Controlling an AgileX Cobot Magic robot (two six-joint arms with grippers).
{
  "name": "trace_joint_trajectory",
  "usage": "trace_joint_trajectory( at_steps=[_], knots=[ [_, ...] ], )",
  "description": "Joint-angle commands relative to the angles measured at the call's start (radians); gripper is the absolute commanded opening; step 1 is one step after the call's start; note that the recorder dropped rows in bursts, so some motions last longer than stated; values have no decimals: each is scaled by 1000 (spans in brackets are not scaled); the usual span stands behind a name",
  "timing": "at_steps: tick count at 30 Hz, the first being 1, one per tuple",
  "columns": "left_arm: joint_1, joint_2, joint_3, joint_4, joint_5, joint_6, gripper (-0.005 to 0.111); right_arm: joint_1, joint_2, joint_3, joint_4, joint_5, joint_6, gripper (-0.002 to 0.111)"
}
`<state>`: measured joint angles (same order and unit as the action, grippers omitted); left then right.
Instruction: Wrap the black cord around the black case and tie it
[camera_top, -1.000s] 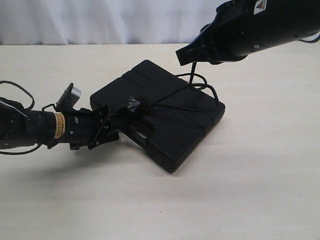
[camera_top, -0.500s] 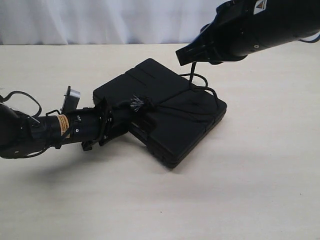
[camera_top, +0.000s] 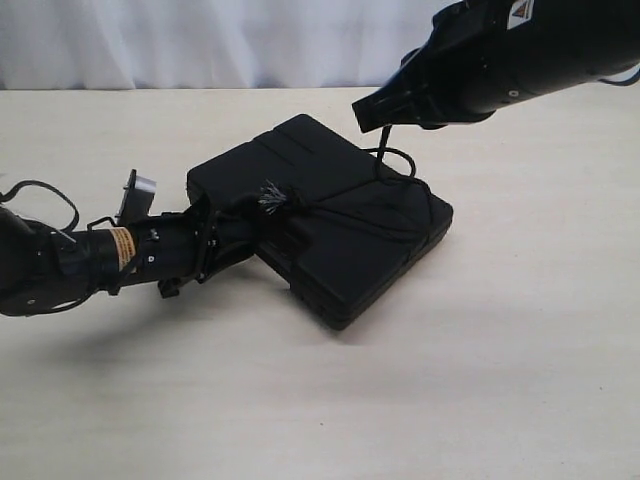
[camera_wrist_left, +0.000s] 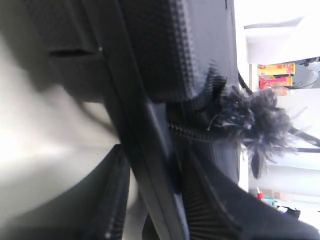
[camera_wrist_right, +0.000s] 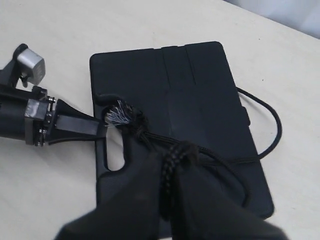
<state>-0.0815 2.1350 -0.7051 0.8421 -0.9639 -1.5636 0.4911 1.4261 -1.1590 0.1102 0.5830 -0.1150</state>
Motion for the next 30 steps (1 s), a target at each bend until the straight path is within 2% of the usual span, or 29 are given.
trace_joint_trajectory(
  at_steps=[1,4,7,17,23,27,30],
  knots=[
    [92,21,6,60,135,50,0,-8,-16,-3,-178,15,115,4],
    [159,21,6,169,12,52,0,-47,-18,-3,-297,22,214,4],
    [220,21,6,223,-92,52,0,-112,-18,-1,-317,18,257,4],
    [458,21,4,390,-47,52,0,-314,47,73,-317,-60,268,4],
    [525,21,4,441,-32,78,0,-343,180,74,-317,-93,269,4],
    [525,21,-10,454,-42,119,0,-345,286,74,-321,-136,269,4],
    [525,21,-45,516,-45,123,0,-365,345,74,-328,-160,269,4]
  ],
)
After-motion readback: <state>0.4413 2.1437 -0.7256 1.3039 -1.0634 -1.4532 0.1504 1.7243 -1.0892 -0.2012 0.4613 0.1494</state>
